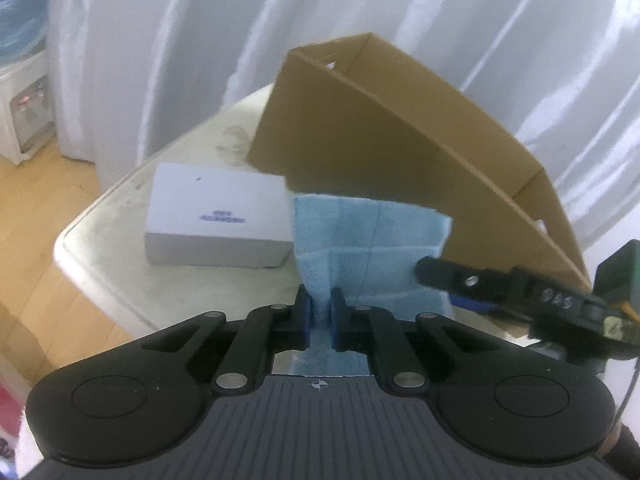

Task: Organize objects
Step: 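Close the left gripper on the towel edge, then lift the towel with the left gripper and carry it over the box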

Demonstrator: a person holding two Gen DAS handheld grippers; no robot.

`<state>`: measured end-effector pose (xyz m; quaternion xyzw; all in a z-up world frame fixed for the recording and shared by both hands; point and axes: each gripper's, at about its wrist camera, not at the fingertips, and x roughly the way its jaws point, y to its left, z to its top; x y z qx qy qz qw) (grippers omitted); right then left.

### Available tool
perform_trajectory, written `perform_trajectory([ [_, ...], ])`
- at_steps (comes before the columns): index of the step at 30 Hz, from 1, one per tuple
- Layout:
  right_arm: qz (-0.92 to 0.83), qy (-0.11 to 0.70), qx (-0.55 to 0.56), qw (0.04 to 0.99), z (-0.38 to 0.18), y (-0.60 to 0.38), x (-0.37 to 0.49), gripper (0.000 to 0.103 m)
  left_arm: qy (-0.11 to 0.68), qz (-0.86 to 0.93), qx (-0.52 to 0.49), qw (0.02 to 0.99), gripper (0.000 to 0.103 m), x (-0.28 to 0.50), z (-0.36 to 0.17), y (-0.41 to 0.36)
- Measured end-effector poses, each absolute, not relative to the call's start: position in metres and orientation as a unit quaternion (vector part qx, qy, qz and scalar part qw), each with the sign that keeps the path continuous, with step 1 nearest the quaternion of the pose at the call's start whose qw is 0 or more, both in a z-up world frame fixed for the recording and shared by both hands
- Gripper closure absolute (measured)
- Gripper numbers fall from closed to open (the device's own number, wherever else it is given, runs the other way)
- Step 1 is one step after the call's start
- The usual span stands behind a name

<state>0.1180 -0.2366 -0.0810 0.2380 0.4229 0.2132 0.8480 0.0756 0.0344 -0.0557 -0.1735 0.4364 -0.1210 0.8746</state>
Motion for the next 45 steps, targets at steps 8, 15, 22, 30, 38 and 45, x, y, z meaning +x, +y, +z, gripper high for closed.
perform_trajectory([
  [8,0.242,0.425,0.279,0.826,-0.092,-0.234,0.132,0.010,0.452,-0.122,-0.172,0.867,0.095,0.082,-0.065,0.032],
  [15,0.272,0.424,0.288,0.814,-0.091,-0.229,0.137,0.031,0.464,-0.126,-0.204,0.852,0.091,0.088,-0.073,0.037],
  [22,0.270,0.413,0.250,0.833,-0.071,-0.223,0.129,0.051,0.472,-0.133,-0.243,0.837,0.089,0.092,-0.079,0.043],
  [30,0.248,0.396,0.162,0.869,-0.043,-0.212,0.105,0.079,0.458,-0.143,-0.259,0.838,0.091,0.083,-0.075,0.040],
  [38,0.237,0.376,0.133,0.886,-0.016,-0.206,0.082,0.092,0.434,-0.136,-0.266,0.850,0.093,0.068,-0.055,0.042],
  [45,0.242,0.339,0.130,0.900,0.011,-0.208,0.063,0.093,0.398,-0.134,-0.259,0.870,0.093,0.048,-0.024,0.034],
])
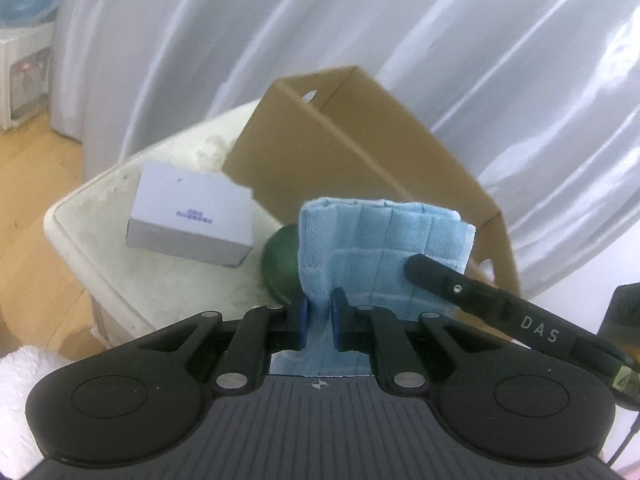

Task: Organize objects
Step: 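Lift the towel with the left gripper and carry it over the box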

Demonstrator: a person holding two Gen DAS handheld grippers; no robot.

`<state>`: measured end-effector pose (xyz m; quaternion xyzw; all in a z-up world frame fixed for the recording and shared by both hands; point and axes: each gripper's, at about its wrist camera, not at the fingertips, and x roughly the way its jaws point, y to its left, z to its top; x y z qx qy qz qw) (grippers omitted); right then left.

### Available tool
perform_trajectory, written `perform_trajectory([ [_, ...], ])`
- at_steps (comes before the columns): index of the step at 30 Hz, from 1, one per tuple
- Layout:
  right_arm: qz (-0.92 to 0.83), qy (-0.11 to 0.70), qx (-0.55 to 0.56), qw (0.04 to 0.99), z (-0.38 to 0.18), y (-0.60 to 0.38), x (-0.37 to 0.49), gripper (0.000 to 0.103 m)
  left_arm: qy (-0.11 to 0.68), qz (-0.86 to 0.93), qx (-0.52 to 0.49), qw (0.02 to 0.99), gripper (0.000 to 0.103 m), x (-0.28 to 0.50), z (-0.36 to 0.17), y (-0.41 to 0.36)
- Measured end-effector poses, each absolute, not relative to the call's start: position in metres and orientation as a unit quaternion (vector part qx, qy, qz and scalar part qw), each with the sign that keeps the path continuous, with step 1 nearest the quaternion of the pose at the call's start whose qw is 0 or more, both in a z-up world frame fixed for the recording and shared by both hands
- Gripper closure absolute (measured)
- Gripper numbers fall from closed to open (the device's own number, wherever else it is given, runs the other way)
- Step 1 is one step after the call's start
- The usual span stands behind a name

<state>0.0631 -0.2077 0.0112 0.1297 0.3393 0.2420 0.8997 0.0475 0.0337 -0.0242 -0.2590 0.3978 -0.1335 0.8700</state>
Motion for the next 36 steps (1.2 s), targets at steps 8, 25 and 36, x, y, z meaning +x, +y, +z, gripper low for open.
perform_trajectory([
  [8,0.242,0.280,0.142,0.918,0.046,-0.230,0.050,0.093,0.363,-0.155,-0.231,0.889,0.093,0.042,0.017,0.004],
  [25,0.154,0.262,0.134,0.943,0.093,-0.319,0.155,0.093,0.372,-0.235,-0.166,0.882,0.093,0.194,0.053,-0.120],
  [36,0.078,0.376,0.127,0.914,0.031,-0.351,0.227,0.093,0.478,-0.245,-0.144,0.831,0.093,0.289,-0.009,-0.171],
])
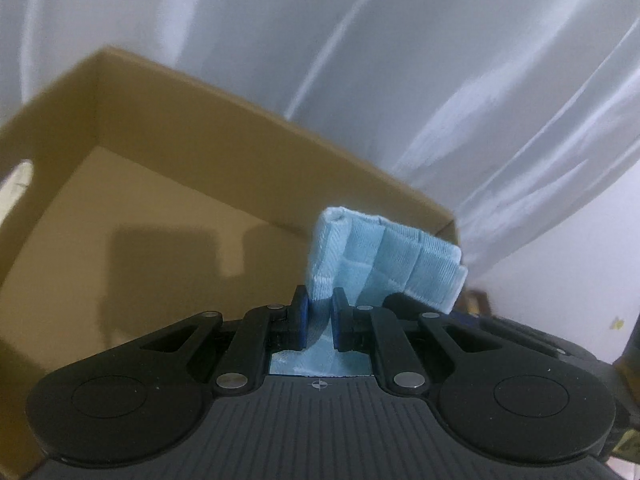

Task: Organize objects
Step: 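Lift the towel with the left gripper and carry it over the box, then open the left gripper to drop the towel into the box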

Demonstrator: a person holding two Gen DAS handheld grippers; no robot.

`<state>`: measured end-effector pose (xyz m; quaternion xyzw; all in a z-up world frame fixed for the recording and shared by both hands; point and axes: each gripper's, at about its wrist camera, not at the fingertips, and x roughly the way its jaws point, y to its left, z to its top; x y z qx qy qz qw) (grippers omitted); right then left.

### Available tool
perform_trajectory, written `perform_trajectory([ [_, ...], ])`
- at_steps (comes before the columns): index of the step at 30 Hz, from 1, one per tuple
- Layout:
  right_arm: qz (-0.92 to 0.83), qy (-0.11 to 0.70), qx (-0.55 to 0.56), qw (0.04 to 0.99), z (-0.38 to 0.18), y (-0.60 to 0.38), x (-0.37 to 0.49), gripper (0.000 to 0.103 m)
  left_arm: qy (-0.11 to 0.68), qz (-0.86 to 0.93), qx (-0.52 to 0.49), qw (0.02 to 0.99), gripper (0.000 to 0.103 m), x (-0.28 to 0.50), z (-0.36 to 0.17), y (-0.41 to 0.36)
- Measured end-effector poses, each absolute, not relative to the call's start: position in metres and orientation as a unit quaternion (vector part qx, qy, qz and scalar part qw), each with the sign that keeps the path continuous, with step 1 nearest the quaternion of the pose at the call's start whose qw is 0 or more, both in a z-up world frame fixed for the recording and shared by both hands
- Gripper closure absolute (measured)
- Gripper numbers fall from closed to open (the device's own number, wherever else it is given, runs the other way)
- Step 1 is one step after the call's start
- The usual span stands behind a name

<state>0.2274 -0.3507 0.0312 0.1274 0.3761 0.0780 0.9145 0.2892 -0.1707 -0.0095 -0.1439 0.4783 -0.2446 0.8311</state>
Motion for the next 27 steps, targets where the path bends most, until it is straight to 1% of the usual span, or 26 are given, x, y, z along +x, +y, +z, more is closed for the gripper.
perform_trajectory([
  [5,0.051,0.407,0.098,0.907,0.013,-0.351,0.242,0.093,0.506,-0.247,-0.124,0.817,0.093,0.304,-0.026,-0.187],
  [8,0.035,0.416,0.079,0.905,0.005,-0.351,0.244,0.091,0.516,-0.253,-0.120,0.810,0.093,0.316,-0.036,-0.193],
  [10,0.030,0.418,0.071,0.905,0.003,-0.352,0.245,0.090,0.518,-0.251,-0.114,0.810,0.092,0.314,-0.040,-0.195],
  [12,0.027,0.417,0.066,0.906,0.004,-0.351,0.244,0.089,0.514,-0.243,-0.104,0.816,0.089,0.315,-0.038,-0.199],
  [13,0.023,0.415,0.061,0.907,0.006,-0.353,0.242,0.085,0.515,-0.239,-0.102,0.817,0.083,0.316,-0.038,-0.200],
  [14,0.018,0.412,0.057,0.909,0.008,-0.354,0.240,0.079,0.517,-0.237,-0.105,0.816,0.072,0.318,-0.037,-0.200],
  [16,0.013,0.403,0.057,0.913,0.013,-0.354,0.235,0.051,0.517,-0.230,-0.111,0.817,0.059,0.319,-0.036,-0.198],
  [17,0.012,0.395,0.055,0.917,0.016,-0.354,0.233,0.047,0.514,-0.228,-0.112,0.819,0.057,0.316,-0.033,-0.198],
  [18,0.012,0.388,0.052,0.920,0.019,-0.354,0.229,0.045,0.512,-0.225,-0.111,0.822,0.056,0.315,-0.031,-0.197],
  [20,0.011,0.380,0.050,0.923,0.026,-0.354,0.222,0.045,0.514,-0.215,-0.113,0.823,0.052,0.313,-0.027,-0.192],
  [22,0.012,0.374,0.057,0.926,0.032,-0.357,0.215,0.045,0.514,-0.207,-0.118,0.824,0.051,0.309,-0.022,-0.189],
  [26,0.016,0.352,0.070,0.933,0.057,-0.362,0.191,0.045,0.497,-0.194,-0.124,0.836,0.042,0.293,0.001,-0.181],
  [27,0.018,0.346,0.073,0.935,0.062,-0.363,0.183,0.043,0.489,-0.194,-0.126,0.841,0.040,0.286,0.008,-0.178],
])
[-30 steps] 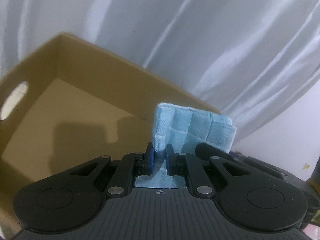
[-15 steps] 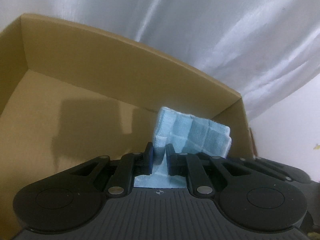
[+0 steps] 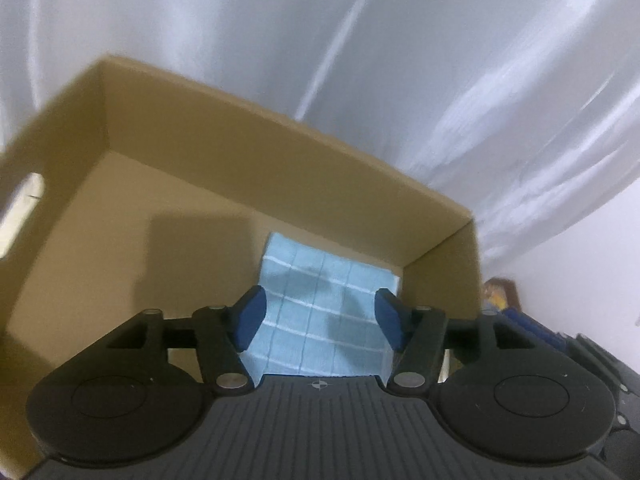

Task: Organize objects
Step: 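Open the left gripper to drop the towel into the box, then withdraw the left tool from the box and move the right tool toward the green ball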

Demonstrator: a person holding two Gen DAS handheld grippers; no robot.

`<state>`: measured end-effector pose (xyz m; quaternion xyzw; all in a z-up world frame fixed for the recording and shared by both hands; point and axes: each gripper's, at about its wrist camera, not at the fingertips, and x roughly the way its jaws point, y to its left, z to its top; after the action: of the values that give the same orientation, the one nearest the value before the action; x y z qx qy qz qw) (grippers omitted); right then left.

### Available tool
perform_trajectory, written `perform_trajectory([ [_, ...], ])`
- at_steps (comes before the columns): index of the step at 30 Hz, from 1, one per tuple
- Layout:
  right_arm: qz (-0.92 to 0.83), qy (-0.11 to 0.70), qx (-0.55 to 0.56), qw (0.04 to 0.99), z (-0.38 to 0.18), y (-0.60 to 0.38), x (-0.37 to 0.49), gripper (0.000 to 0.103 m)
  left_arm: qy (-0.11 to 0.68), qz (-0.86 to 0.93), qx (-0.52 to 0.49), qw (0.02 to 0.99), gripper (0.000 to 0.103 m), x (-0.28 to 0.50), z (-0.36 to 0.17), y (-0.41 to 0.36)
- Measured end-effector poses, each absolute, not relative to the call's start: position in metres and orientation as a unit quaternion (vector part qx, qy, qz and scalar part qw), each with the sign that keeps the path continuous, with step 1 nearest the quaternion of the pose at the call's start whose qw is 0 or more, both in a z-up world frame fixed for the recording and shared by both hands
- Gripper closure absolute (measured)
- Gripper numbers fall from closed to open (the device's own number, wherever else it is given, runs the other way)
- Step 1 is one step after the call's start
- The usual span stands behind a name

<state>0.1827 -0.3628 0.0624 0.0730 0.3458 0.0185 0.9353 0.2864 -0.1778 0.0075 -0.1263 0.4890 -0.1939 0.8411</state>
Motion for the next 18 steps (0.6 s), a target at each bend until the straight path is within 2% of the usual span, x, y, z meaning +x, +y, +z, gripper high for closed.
perform_trajectory([
  [2,0.024,0.331,0.080,0.940,0.075,-0.364,0.165,0.035,0.467,-0.193,-0.133,0.853,0.031,0.272,0.024,-0.169],
  [7,0.031,0.293,0.086,0.952,0.108,-0.365,0.130,0.010,0.414,-0.170,-0.143,0.883,0.023,0.225,0.060,-0.146],
  [9,0.031,0.279,0.087,0.956,0.118,-0.363,0.116,0.005,0.387,-0.161,-0.147,0.896,0.016,0.200,0.073,-0.135],
  [11,0.032,0.272,0.087,0.958,0.126,-0.358,0.104,0.002,0.359,-0.152,-0.144,0.909,0.006,0.176,0.085,-0.124],
  [18,0.044,0.257,0.098,0.960,0.135,-0.331,0.066,0.000,0.302,-0.113,-0.137,0.937,0.001,0.098,0.104,-0.077],
])
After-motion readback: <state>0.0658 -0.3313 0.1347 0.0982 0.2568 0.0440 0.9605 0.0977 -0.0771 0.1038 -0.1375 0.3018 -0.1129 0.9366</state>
